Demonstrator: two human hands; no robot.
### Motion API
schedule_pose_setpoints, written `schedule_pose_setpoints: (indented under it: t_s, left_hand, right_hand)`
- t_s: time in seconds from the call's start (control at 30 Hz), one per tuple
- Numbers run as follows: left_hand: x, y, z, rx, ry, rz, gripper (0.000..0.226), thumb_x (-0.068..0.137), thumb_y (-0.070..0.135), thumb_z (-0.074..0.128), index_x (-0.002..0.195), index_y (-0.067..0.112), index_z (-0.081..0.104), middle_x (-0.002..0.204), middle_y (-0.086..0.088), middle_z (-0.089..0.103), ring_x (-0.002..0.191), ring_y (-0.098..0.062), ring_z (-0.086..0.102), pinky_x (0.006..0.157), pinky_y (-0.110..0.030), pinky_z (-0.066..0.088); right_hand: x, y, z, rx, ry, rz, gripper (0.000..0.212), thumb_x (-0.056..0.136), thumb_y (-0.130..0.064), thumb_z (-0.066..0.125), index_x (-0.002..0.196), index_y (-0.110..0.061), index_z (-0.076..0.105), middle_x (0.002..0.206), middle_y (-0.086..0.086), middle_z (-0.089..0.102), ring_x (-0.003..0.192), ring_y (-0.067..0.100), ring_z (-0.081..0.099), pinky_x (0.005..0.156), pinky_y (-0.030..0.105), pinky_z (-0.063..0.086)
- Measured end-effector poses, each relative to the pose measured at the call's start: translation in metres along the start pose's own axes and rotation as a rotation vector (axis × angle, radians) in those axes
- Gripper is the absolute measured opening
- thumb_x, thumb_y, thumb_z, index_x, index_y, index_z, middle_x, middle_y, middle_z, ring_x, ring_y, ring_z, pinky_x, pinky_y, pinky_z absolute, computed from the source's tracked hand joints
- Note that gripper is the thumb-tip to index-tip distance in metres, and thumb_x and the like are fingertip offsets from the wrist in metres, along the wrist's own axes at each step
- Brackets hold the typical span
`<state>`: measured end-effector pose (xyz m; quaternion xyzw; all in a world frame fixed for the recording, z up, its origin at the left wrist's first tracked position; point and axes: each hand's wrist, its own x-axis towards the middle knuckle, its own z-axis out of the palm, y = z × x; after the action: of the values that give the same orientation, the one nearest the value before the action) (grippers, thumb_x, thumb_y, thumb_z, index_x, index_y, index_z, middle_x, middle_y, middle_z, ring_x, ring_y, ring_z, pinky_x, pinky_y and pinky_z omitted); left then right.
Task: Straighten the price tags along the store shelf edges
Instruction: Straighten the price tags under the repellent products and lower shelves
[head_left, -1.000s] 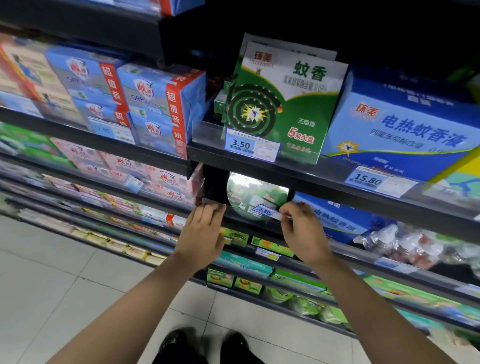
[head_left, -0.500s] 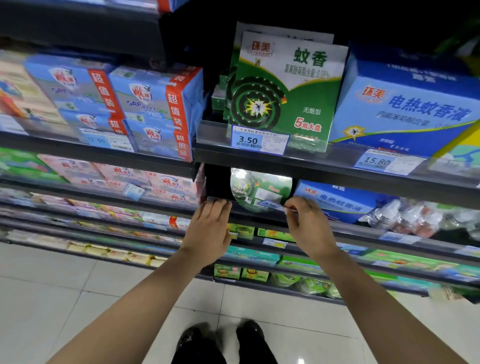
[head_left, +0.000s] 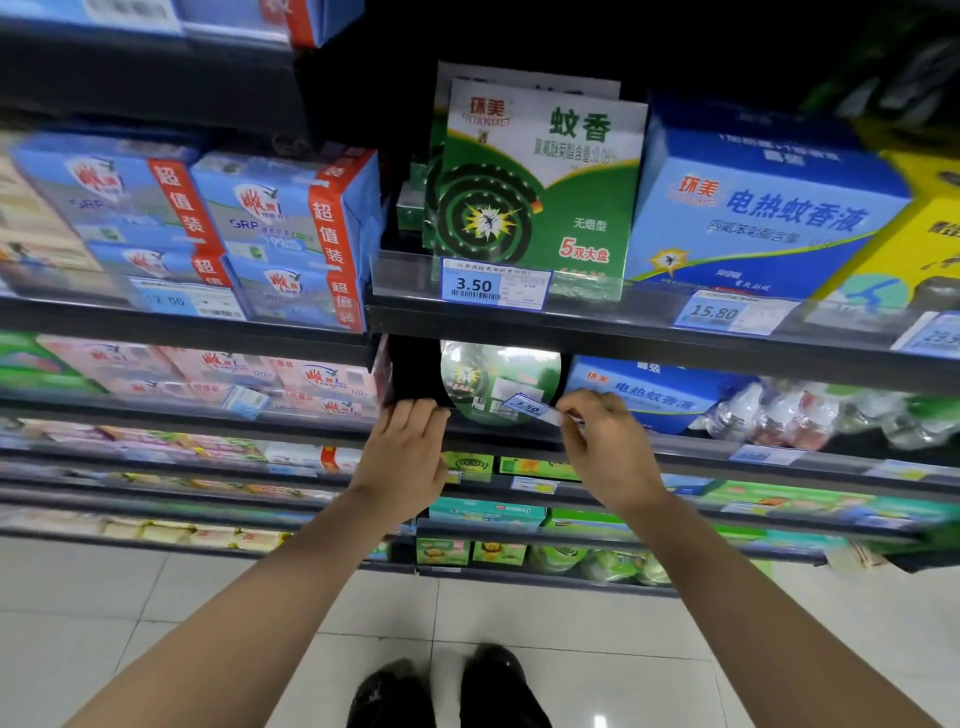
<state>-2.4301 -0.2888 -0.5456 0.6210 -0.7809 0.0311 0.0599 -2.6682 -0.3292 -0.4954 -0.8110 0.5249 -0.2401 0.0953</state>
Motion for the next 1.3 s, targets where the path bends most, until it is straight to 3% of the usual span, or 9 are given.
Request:
schedule_pose_setpoints:
  t_s: [0.17,0.33,0.47,0.87,1.0,1.1,1.3]
  left_hand:
    - [0.002,0.004,-0.001,-0.057,0.01,-0.042,0.056,0.067,0.03,0.072,0.116,0.007,0.058,0.103,-0.008,0.052,0.094,-0.026,0.047,0.085,-0.043,0.049]
    - [0.005,0.0,-0.002,-0.095,0.024,-0.037,0.055,0.064,0.03,0.074,0.113,0.01,0.06,0.099,-0.007,0.051,0.092,-0.025,0.045,0.08,-0.041,0.048]
    - [0.001,-0.001,0.001,-0.107,0.044,-0.011,0.058,0.063,0.029,0.076,0.115,0.01,0.058,0.104,-0.008,0.051,0.096,-0.026,0.046,0.085,-0.043,0.049]
    - [-0.004,-0.005,0.001,-0.122,0.012,0.006,0.068,0.06,0.03,0.078,0.122,0.011,0.057,0.111,-0.007,0.056,0.104,-0.026,0.048,0.089,-0.042,0.048]
    - [-0.004,-0.006,-0.003,-0.142,-0.068,0.014,0.069,0.071,0.034,0.067,0.134,0.011,0.048,0.124,-0.006,0.05,0.117,-0.026,0.039,0.102,-0.042,0.038]
    - [-0.005,-0.005,-0.004,-0.143,-0.091,0.011,0.069,0.077,0.035,0.062,0.139,0.011,0.043,0.13,-0.006,0.045,0.124,-0.027,0.037,0.107,-0.042,0.031]
    - [-0.008,-0.004,-0.002,-0.091,-0.036,0.024,0.07,0.065,0.036,0.067,0.128,0.009,0.054,0.118,-0.006,0.054,0.112,-0.026,0.047,0.096,-0.043,0.045]
  right_hand:
    - [-0.001,-0.006,0.011,-0.016,-0.068,-0.013,0.017,0.088,-0.005,0.056,0.102,-0.009,0.065,0.09,0.01,0.066,0.091,0.029,0.057,0.075,0.037,0.05]
    - [0.003,-0.017,0.017,0.011,-0.023,-0.019,0.023,0.085,0.0,0.058,0.104,-0.009,0.067,0.093,0.013,0.067,0.089,0.031,0.06,0.075,0.037,0.052]
    - [0.011,-0.022,0.022,0.018,0.011,-0.045,0.024,0.082,0.003,0.06,0.101,-0.01,0.069,0.087,0.012,0.068,0.085,0.032,0.062,0.071,0.039,0.054]
    - [0.027,-0.033,0.04,0.001,-0.02,-0.106,0.022,0.079,0.003,0.063,0.093,-0.011,0.073,0.089,0.007,0.072,0.09,0.03,0.063,0.079,0.04,0.052]
    - [0.022,-0.025,0.046,-0.035,-0.015,-0.057,0.027,0.073,0.007,0.067,0.091,-0.011,0.074,0.084,0.008,0.072,0.08,0.032,0.064,0.068,0.04,0.056]
    - [0.016,-0.019,0.049,-0.049,-0.019,-0.042,0.033,0.073,0.008,0.067,0.098,-0.011,0.073,0.09,0.011,0.071,0.081,0.033,0.063,0.069,0.043,0.057]
    - [0.015,-0.018,0.052,-0.022,-0.027,-0.076,0.035,0.072,0.011,0.066,0.1,-0.009,0.072,0.089,0.011,0.072,0.084,0.033,0.064,0.072,0.043,0.057]
